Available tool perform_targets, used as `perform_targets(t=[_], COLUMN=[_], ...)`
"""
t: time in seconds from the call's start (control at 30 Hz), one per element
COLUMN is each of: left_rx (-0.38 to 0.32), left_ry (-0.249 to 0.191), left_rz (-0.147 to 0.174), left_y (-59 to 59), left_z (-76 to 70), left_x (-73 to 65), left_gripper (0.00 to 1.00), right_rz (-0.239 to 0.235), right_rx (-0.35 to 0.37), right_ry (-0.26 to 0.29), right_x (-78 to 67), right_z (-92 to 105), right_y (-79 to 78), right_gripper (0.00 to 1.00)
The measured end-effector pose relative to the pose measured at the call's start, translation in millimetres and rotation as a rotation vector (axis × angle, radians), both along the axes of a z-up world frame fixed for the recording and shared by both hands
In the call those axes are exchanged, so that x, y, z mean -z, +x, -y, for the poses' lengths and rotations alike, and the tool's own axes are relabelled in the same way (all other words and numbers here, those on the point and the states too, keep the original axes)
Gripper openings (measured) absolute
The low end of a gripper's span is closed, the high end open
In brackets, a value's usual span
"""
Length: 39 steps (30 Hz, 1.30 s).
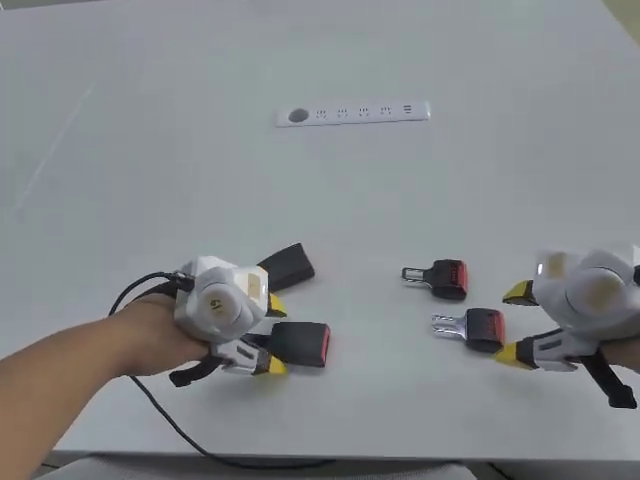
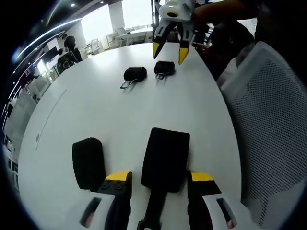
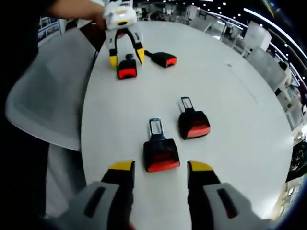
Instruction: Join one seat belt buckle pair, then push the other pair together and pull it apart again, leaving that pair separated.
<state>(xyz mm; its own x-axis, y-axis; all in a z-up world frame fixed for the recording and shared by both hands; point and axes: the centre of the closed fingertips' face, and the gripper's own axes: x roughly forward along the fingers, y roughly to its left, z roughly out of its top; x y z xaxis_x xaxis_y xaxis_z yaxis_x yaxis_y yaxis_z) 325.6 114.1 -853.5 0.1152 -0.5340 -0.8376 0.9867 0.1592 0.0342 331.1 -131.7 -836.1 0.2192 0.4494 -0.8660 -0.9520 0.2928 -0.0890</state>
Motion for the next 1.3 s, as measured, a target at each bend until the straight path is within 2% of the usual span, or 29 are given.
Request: perform_targets(t=[0.07, 0.13, 0.23, 0.3, 0.33, 0.37, 0.47, 0.53, 0.6, 0.67, 0.83, 0.97, 1.13, 1.3], left_rx=[0.011, 0.025, 0.048, 0.054, 0.058, 0.048, 0.061, 0.073, 0.09, 0.102, 0.115, 0.108, 0.118, 0.114], left_ry=[0.006, 0.009, 0.017, 0.019, 0.02, 0.019, 0.032, 0.055, 0.095, 0.107, 0.09, 0.074, 0.093, 0.096], left_rz=[0.004, -0.009, -0.034, -0.023, -0.04, -0.031, -0.037, -0.033, -0.031, -0.036, -0.039, -0.04, -0.042, -0.045], left_y=[2.7, 0.4, -4.7, -2.7, -5.5, -3.3, -6.1, -7.6, -8.7, -8.8, -8.9, -8.5, -8.0, -7.9], left_z=[0.7, 2.9, 4.2, 5.3, 6.5, 7.4, 6.9, 7.5, 7.9, 8.6, 5.6, 6.5, 7.7, 7.3], left_x=[-0.7, 0.5, 1.6, 1.4, 1.7, 1.0, 0.1, -0.1, 0.5, 1.0, 1.7, 1.3, 2.3, 2.7], left_gripper=[0.44, 0.42, 0.37, 0.37, 0.34, 0.34, 0.34, 0.34, 0.33, 0.33, 0.33, 0.33, 0.33, 0.33], right_rz=[-0.005, -0.02, -0.033, -0.049, -0.05, -0.057, -0.056, -0.06, -0.066, -0.066, -0.08, -0.07, -0.069, -0.075], right_rx=[-0.008, -0.012, -0.063, -0.083, -0.081, -0.081, -0.087, -0.09, -0.101, -0.135, -0.163, -0.174, -0.164, -0.191], right_ry=[-0.002, 0.001, -0.017, -0.03, -0.032, -0.032, -0.026, -0.018, -0.025, -0.04, -0.052, -0.061, -0.063, -0.072], right_x=[2.2, 5.6, 12.8, 15.7, 17.0, 18.6, 18.8, 17.2, 16.8, 18.3, 18.1, 17.3, 16.7, 17.0], right_z=[-1.5, -3.7, -6.9, -7.0, -6.8, -6.6, -8.0, -10.6, -11.0, -10.0, -10.7, -11.0, -10.7, -10.9], right_y=[1.2, 2.7, 0.7, -1.3, -0.4, 0.4, 2.0, 0.7, -0.8, -1.2, -3.2, -4.6, -4.4, -4.1], right_gripper=[0.43, 0.43, 0.42, 0.39, 0.38, 0.37, 0.35, 0.34, 0.34, 0.33, 0.33, 0.33, 0.33, 0.33])
